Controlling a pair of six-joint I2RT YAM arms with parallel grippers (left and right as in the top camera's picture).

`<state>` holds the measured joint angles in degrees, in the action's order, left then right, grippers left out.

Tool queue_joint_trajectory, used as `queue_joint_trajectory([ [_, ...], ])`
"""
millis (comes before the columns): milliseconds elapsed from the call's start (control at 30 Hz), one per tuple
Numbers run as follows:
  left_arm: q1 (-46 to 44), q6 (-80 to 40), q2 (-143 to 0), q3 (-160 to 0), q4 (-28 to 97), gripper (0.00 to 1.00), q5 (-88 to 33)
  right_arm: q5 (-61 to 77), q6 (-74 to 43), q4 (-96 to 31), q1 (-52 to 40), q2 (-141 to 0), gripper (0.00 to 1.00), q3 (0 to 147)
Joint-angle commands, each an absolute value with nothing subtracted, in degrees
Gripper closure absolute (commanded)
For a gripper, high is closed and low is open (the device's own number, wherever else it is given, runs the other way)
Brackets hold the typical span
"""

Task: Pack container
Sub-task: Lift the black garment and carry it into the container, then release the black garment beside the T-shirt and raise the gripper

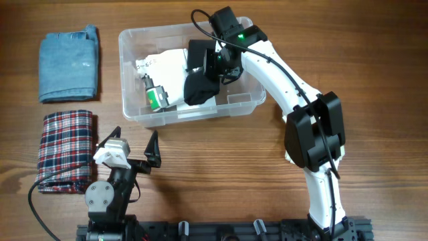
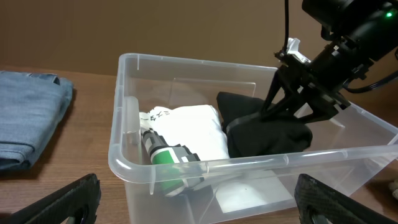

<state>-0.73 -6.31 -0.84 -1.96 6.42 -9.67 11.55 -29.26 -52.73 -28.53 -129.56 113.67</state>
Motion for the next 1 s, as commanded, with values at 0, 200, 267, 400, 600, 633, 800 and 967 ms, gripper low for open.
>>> queue_joint_trajectory([
  [0,-0.36,-6.63,-0.54,-1.76,6.55,0.0,-9.34,11.88,-28.25,-52.29,-28.45,-130.3,0.4,113.97],
  [200,-0.36,-6.66,-0.54,-1.76,6.55,0.0,-9.34,11.88,-23.49,-50.83,-28.42,-130.26,0.39,114.06],
  [267,-0.36,-6.63,-0.54,-1.76,6.55,0.0,-9.34,11.84,-20.12,-50.06,-28.42,-130.23,0.39,114.1],
  [400,-0.36,-6.63,-0.54,-1.76,6.55,0.0,-9.34,8.8,-14.76,-50.26,-28.42,-130.26,0.39,114.08],
  [600,-0.36,-6.63,-0.54,-1.76,6.55,0.0,-9.34,5.82,-5.96,-50.3,-28.38,-130.26,0.4,114.08],
  [633,-0.36,-6.63,-0.54,-1.76,6.55,0.0,-9.34,5.3,-5.91,-50.33,-28.38,-130.26,0.4,114.08],
  [800,-0.36,-6.63,-0.54,-1.76,6.55,0.0,-9.34,4.36,-5.98,-50.15,-28.38,-129.64,0.36,114.1],
  [967,-0.36,-6.63,-0.54,-1.76,6.55,0.0,-9.34,0.56,-5.96,-50.39,-28.38,-128.22,0.34,115.92],
])
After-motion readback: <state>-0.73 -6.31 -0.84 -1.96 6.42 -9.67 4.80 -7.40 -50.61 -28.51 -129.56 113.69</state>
